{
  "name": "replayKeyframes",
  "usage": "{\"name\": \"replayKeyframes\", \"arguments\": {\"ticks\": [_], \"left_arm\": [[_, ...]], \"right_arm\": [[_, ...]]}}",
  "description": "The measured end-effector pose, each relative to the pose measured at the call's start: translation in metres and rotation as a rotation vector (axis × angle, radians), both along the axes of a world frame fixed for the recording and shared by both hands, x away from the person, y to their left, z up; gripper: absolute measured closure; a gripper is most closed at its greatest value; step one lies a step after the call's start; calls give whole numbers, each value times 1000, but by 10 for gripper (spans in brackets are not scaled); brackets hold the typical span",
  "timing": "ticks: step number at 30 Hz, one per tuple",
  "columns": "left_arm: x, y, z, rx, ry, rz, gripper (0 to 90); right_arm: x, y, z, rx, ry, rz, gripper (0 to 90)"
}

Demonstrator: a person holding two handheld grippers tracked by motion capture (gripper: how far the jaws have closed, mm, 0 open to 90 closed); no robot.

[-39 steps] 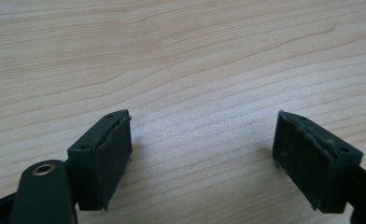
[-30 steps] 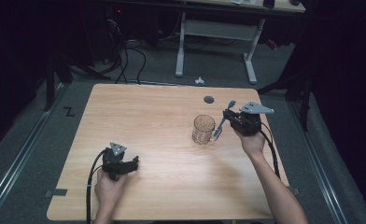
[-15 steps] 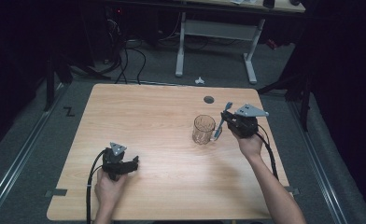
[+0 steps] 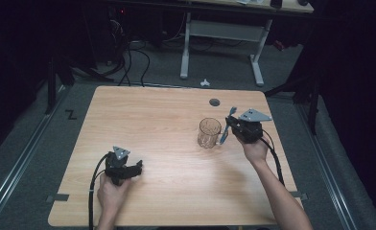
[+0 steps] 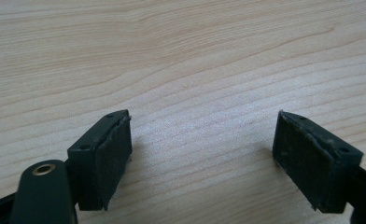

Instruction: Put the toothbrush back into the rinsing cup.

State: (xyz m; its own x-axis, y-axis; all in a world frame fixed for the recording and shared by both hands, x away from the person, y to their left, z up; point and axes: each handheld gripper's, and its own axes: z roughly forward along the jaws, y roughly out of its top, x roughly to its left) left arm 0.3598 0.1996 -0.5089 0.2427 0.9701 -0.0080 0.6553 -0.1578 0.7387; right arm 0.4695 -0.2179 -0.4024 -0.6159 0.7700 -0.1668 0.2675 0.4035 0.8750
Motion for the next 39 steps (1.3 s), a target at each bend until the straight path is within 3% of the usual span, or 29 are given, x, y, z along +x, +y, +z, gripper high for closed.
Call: {"name": "replayKeyframes", "arguments": {"ticks": [13, 28, 39], "left_arm": [[0, 0, 0, 0, 0, 0, 203], [0, 0, 0, 0, 0, 0, 202], [0, 0, 0, 0, 0, 0, 203]], "right_arm": [[0, 3, -2, -11, 6, 6, 821], [3, 4, -8, -11, 49, 8, 814], [5, -1, -7, 31, 81, 14, 686]]}}
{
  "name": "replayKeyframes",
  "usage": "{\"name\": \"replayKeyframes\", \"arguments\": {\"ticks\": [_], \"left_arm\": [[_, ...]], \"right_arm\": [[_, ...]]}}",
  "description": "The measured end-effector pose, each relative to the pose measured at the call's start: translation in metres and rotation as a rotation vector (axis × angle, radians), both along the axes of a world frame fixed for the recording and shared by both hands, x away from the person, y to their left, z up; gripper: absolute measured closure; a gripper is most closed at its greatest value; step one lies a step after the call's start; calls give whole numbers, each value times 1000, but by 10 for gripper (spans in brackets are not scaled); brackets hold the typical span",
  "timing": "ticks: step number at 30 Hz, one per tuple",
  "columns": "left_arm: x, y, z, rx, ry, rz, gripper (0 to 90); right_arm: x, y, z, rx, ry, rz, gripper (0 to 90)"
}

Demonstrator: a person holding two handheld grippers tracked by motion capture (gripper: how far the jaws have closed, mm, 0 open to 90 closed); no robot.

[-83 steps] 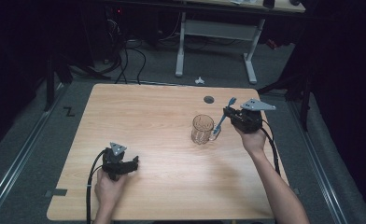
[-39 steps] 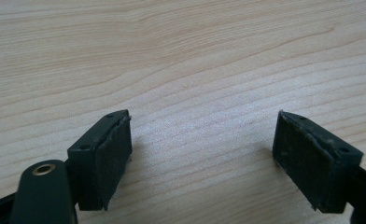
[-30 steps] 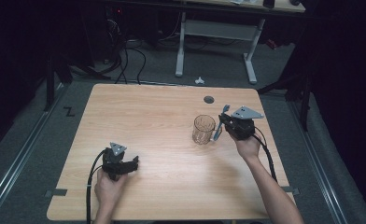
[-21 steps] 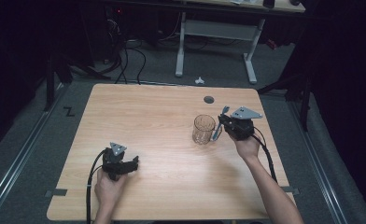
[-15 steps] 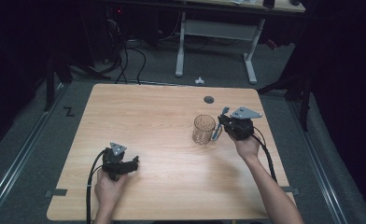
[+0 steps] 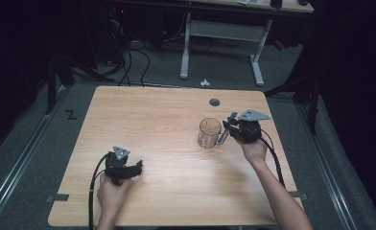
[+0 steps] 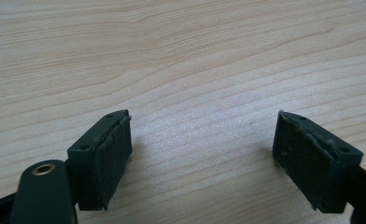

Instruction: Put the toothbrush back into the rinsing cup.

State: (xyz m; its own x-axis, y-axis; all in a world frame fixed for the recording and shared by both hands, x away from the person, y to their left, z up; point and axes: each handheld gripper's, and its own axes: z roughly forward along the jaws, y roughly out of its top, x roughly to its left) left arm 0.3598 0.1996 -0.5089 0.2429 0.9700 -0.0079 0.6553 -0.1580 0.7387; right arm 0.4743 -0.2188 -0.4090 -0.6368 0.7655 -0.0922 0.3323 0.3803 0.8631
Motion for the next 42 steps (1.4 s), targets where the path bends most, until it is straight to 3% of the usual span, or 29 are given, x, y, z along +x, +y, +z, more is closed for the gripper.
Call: {"name": "replayKeyframes", "arguments": {"ticks": [13, 22, 42], "left_arm": [[0, 0, 0, 0, 0, 0, 203], [0, 0, 0, 0, 0, 0, 203], [0, 0, 0, 0, 0, 0, 202]], "right_arm": [[-3, -11, 4, 62, 20, -12, 555], [-9, -22, 3, 88, 38, -29, 550], [-29, -49, 4, 130, 21, -65, 545]]}}
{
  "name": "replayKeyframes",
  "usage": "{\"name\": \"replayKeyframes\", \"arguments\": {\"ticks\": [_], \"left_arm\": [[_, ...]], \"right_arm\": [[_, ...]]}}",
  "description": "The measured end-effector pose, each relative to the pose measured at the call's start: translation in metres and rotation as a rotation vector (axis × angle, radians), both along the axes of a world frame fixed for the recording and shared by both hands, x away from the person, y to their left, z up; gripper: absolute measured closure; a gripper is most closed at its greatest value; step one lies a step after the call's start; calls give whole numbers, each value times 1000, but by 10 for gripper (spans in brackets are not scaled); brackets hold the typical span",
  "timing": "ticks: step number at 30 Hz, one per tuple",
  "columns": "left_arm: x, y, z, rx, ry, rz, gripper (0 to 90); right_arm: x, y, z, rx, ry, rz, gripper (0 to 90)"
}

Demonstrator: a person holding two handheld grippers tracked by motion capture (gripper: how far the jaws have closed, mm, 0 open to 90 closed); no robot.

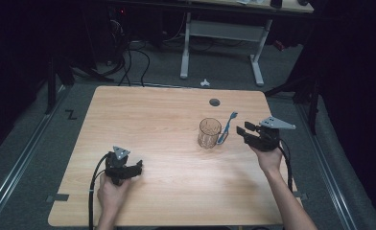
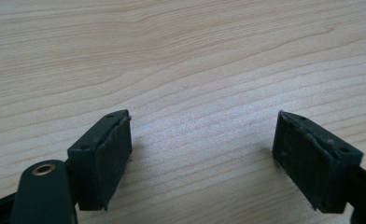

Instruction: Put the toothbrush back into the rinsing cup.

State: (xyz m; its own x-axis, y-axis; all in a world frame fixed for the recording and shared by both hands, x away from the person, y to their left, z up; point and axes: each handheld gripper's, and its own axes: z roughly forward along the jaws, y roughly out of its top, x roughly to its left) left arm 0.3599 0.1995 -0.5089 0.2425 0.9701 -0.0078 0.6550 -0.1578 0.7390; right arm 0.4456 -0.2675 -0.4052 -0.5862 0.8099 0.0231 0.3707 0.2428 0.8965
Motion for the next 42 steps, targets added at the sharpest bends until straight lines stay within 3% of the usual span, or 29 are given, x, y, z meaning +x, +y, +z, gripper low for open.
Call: {"name": "replayKeyframes", "arguments": {"ticks": [5, 29, 42], "left_arm": [[0, 0, 0, 0, 0, 1, 202], [0, 0, 0, 0, 0, 1, 203], [0, 0, 0, -1, 0, 1, 203]], "right_arm": [[-2, -6, -2, 10, 16, -8, 545], [-19, -12, -4, 43, 8, 12, 577], [-27, -20, -13, 53, 28, 5, 583]]}}
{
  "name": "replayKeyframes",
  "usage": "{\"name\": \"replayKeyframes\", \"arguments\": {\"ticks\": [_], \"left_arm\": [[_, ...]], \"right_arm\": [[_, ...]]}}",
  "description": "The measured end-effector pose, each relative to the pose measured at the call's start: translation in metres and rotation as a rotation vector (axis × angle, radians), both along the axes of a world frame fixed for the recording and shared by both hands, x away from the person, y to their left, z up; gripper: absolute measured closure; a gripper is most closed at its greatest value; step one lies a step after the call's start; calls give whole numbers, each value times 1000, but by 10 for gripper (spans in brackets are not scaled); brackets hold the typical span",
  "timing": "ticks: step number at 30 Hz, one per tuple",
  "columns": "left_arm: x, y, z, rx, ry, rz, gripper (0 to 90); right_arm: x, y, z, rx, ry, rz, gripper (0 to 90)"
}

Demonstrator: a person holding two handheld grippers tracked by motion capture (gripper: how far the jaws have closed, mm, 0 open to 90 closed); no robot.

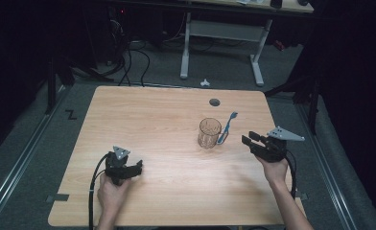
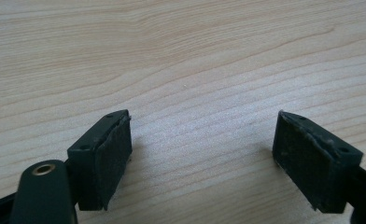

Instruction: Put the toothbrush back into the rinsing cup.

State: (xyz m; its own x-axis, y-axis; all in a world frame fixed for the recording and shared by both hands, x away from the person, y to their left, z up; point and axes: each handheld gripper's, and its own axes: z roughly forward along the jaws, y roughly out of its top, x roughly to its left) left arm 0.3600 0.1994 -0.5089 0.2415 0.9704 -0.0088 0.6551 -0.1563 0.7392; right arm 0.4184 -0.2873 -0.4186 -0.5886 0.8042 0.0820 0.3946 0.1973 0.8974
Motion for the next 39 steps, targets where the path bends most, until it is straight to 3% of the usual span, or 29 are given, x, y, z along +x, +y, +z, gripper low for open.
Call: {"name": "replayKeyframes", "arguments": {"ticks": [23, 39], "left_arm": [[0, 0, 0, 0, 0, 1, 203], [0, 0, 0, 0, 0, 1, 203]], "right_arm": [[-11, -2, -6, 18, 31, 22, 596], [-13, -7, -22, 39, 74, 6, 606]]}}
